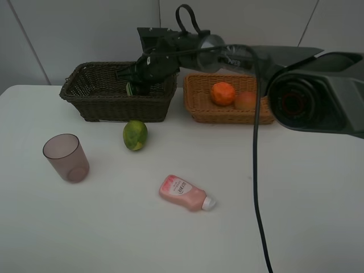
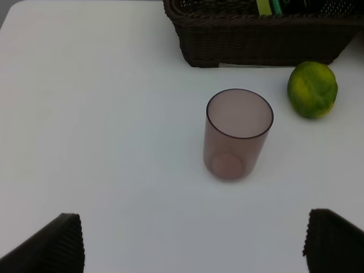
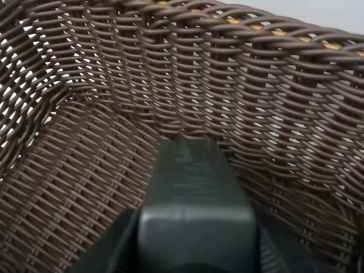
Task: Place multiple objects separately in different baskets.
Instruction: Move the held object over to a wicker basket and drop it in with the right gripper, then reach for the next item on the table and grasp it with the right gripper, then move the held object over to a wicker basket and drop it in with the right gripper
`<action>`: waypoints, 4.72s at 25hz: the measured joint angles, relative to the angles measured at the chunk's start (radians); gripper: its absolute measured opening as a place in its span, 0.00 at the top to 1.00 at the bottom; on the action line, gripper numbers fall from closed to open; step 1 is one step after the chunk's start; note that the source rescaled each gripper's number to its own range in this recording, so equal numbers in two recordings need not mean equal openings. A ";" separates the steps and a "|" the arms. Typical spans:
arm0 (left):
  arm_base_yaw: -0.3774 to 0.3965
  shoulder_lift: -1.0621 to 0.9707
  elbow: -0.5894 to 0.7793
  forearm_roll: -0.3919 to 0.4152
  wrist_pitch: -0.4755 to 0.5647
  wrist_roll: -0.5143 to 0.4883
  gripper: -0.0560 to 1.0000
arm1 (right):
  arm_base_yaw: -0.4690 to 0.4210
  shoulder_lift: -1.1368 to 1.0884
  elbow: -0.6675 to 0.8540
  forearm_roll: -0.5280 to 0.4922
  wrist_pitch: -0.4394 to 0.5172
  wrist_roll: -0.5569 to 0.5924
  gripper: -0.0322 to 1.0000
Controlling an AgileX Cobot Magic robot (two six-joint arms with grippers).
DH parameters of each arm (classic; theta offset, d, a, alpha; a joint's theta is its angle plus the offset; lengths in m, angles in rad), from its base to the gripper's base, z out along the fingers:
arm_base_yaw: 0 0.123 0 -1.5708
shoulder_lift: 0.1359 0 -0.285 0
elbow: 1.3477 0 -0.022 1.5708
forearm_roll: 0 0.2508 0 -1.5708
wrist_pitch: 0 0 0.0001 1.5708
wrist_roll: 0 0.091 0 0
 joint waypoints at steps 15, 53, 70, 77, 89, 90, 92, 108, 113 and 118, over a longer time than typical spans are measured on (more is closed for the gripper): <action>0.000 0.000 0.000 0.000 0.000 0.000 0.00 | 0.000 -0.093 0.000 -0.001 0.160 0.000 0.23; 0.000 0.000 0.000 0.000 0.000 0.000 0.00 | 0.117 -0.524 0.738 0.179 0.615 -0.527 0.21; 0.000 0.000 0.000 0.000 0.000 0.000 0.00 | 0.151 -0.593 1.067 0.157 0.225 -0.601 0.21; 0.000 0.000 0.000 0.000 0.000 0.000 0.00 | 0.151 -0.558 1.073 0.178 0.210 -0.601 0.21; 0.000 0.000 0.000 0.000 0.000 0.000 0.00 | 0.151 -0.528 1.073 0.188 0.204 -0.601 0.30; 0.000 0.000 0.000 0.000 0.000 0.000 0.00 | 0.151 -0.528 1.073 0.189 0.203 -0.602 0.37; 0.000 0.000 0.000 0.000 0.000 0.000 0.00 | 0.151 -0.528 1.073 0.189 0.202 -0.602 0.61; 0.000 0.000 0.000 0.000 0.000 0.000 0.00 | 0.151 -0.528 1.073 0.190 0.213 -0.602 0.73; 0.000 0.000 0.000 0.000 0.000 0.000 0.00 | 0.151 -0.530 1.073 0.190 0.218 -0.602 0.73; 0.000 0.000 0.000 0.000 0.000 0.000 0.00 | 0.151 -0.560 1.028 0.190 0.271 -0.602 0.73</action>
